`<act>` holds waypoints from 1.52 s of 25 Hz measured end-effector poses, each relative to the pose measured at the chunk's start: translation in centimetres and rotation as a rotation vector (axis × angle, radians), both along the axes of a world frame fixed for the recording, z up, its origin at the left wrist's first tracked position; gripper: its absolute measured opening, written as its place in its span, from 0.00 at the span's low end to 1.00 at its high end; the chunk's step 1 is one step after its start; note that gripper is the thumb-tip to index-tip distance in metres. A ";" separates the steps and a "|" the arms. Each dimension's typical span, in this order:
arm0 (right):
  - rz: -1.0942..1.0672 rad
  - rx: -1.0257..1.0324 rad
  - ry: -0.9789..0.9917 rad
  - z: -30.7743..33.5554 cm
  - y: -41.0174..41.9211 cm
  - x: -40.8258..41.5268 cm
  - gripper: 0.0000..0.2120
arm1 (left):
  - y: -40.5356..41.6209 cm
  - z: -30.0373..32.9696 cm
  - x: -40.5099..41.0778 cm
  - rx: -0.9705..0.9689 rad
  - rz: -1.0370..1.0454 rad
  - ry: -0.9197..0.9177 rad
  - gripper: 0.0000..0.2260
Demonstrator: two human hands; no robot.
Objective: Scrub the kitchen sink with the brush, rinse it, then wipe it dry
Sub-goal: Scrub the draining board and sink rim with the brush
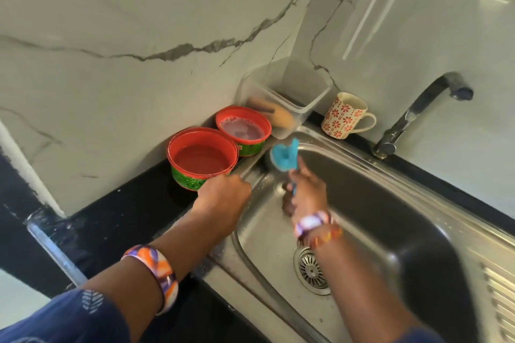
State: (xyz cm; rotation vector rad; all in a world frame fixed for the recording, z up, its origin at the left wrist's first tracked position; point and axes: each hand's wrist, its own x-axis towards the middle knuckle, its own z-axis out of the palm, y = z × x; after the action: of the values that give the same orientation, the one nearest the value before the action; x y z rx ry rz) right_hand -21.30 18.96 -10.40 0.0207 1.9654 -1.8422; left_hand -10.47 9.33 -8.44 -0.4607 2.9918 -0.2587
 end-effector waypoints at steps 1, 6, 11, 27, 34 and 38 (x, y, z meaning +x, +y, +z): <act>0.083 -0.100 -0.052 0.4 1.3 3.3 0.21 | -0.1 0.0 0.0 0.004 -0.002 0.015 0.14; 0.034 -0.036 -0.001 0.8 0.9 1.5 0.20 | 0.1 0.0 -0.3 0.002 -0.009 0.023 0.14; -0.123 0.252 0.217 1.4 -2.2 -10.6 0.18 | 0.4 -0.1 -0.7 -0.004 -0.005 -0.029 0.13; -0.011 0.457 0.431 1.3 -1.9 -13.5 0.21 | 0.4 0.2 -1.0 -0.026 0.004 -0.057 0.15; -0.383 0.838 0.477 2.3 9.7 -9.6 0.18 | 0.4 -0.4 -1.1 -0.050 0.003 -0.041 0.15; -0.446 0.608 0.366 2.3 7.4 -9.3 0.17 | 0.6 -0.6 -1.1 -0.032 0.002 -0.045 0.15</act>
State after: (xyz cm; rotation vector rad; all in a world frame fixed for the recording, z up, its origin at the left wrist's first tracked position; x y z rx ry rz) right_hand -30.63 26.36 -8.11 0.3543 2.9102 -1.4754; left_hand -11.58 9.90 -9.02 -0.4551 2.9474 -0.3122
